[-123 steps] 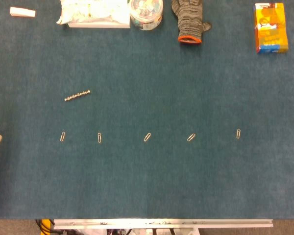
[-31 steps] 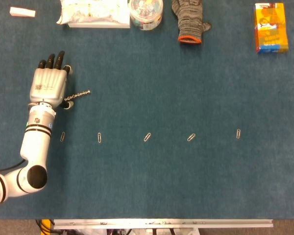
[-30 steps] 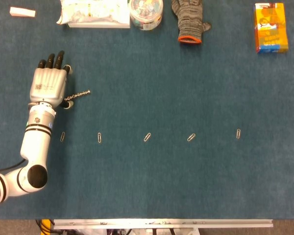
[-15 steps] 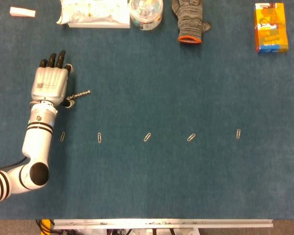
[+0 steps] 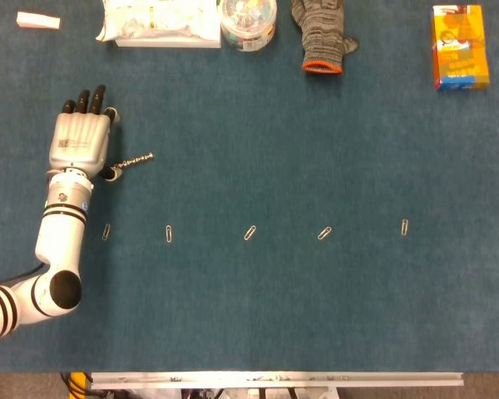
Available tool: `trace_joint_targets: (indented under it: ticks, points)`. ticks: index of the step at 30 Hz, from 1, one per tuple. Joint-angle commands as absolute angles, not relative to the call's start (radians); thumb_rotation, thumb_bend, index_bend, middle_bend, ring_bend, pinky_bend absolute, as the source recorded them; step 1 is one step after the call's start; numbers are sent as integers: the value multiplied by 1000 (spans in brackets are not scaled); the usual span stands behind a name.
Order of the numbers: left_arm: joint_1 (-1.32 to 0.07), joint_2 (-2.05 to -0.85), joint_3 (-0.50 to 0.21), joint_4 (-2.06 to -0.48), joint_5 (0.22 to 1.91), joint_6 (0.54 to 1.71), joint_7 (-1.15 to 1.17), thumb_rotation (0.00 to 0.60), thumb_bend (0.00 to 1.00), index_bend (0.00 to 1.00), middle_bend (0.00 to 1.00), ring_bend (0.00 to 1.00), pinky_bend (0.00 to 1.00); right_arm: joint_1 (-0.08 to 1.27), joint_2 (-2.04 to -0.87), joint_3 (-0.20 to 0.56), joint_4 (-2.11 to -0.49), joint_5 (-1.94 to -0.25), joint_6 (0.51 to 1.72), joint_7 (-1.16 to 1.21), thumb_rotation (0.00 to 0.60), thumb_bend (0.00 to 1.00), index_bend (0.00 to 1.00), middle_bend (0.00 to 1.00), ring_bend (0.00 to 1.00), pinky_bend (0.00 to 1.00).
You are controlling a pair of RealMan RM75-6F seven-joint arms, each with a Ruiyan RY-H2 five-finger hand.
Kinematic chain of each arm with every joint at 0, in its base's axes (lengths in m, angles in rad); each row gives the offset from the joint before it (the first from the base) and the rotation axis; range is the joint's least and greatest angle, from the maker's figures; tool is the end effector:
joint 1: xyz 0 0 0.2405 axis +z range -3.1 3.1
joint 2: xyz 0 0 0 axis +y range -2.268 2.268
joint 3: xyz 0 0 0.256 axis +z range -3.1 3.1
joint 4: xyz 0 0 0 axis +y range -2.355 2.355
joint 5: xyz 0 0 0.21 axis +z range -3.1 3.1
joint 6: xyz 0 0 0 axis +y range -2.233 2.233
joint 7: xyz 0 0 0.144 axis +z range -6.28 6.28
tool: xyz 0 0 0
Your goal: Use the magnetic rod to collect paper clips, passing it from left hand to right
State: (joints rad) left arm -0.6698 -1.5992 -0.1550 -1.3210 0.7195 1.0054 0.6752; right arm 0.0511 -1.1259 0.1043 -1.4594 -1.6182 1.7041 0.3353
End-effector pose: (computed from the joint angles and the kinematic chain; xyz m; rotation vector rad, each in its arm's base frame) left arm -0.2467 0.3467 -0.0114 -1.6221 -0.9752 -0.4487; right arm -0.3106 -0.1777 0.1994 1.2807 -0.8091 1.2682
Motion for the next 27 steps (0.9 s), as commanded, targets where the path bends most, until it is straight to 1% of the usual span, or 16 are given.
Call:
trace_joint_targets:
  ticks: [1, 12, 21, 27]
  points:
    - [-670, -1599, -154, -1317, 717, 1002, 672, 600, 70, 259, 0, 0, 126, 52, -1126, 105, -1459, -1617, 1703, 335, 600, 143, 238, 132, 115, 306]
    - [-674, -1601, -157, -1281, 722, 991, 645, 600, 71, 260, 0, 0, 127, 52, -1126, 105, -1461, -1617, 1702, 332, 600, 144, 238, 133, 115, 306]
    - [-690, -1626, -168, -1230, 761, 983, 610, 600, 70, 264, 0, 0, 127, 47, -1124, 106, -1461, -1619, 1714, 339, 600, 144, 238, 133, 115, 305]
    - [-681, -1619, -160, -1263, 793, 1007, 603, 600, 70, 270, 0, 0, 127, 47, -1122, 107, -1460, -1620, 1716, 343, 600, 144, 238, 133, 115, 306]
